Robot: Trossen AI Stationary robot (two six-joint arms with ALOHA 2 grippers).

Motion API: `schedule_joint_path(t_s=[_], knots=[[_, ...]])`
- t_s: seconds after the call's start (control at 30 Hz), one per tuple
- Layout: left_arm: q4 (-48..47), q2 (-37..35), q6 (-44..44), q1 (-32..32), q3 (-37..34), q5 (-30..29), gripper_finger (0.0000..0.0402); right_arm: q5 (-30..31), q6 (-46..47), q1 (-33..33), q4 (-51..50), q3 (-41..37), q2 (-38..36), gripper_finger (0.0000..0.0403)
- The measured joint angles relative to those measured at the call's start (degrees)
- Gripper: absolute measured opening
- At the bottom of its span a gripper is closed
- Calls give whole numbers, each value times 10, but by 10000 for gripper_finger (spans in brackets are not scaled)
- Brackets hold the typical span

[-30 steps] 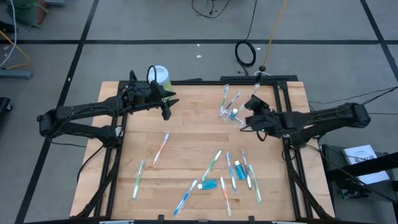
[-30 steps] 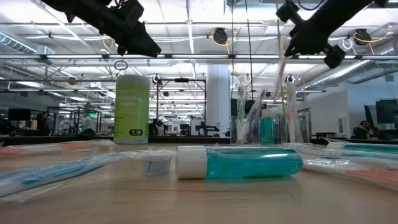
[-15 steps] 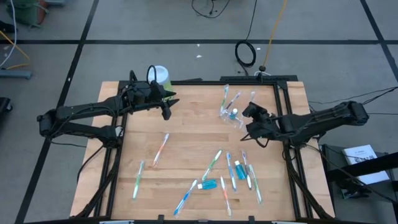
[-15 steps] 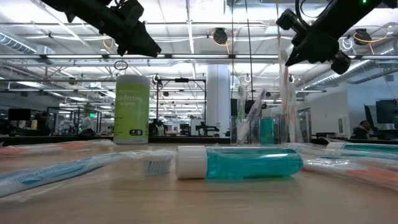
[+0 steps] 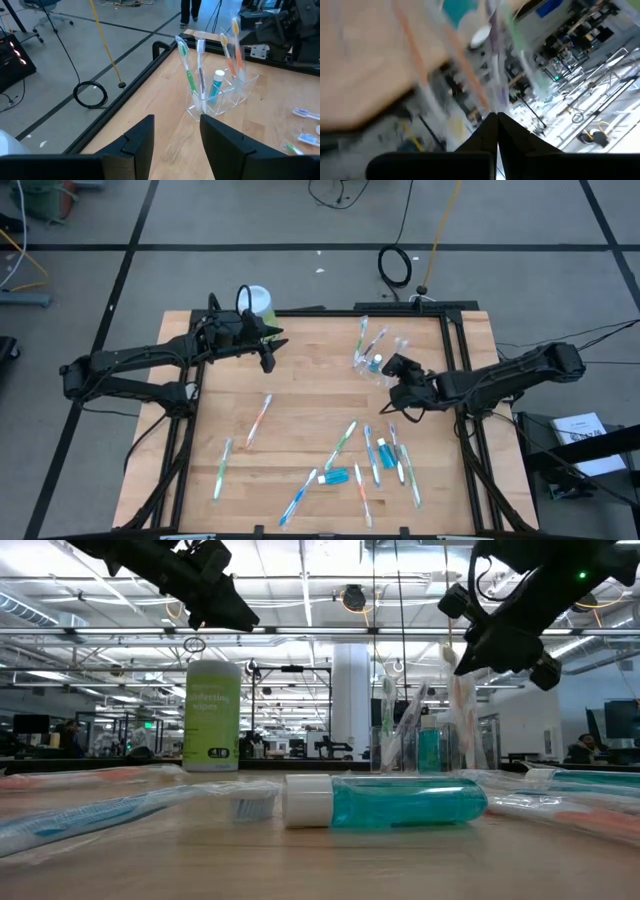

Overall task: Pick & Place toothbrushing station
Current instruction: Put the orange toothbrush into the transparent organizer

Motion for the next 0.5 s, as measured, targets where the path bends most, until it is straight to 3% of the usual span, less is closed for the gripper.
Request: schedule_joint_path(t_s=[0.2,0.5], knots=[[0,0,0,0,0,0,163,-7,17,0,90,-34,0,1],[-3,0,-3,0,0,0,164,2,96,0,95,-38,0,41]])
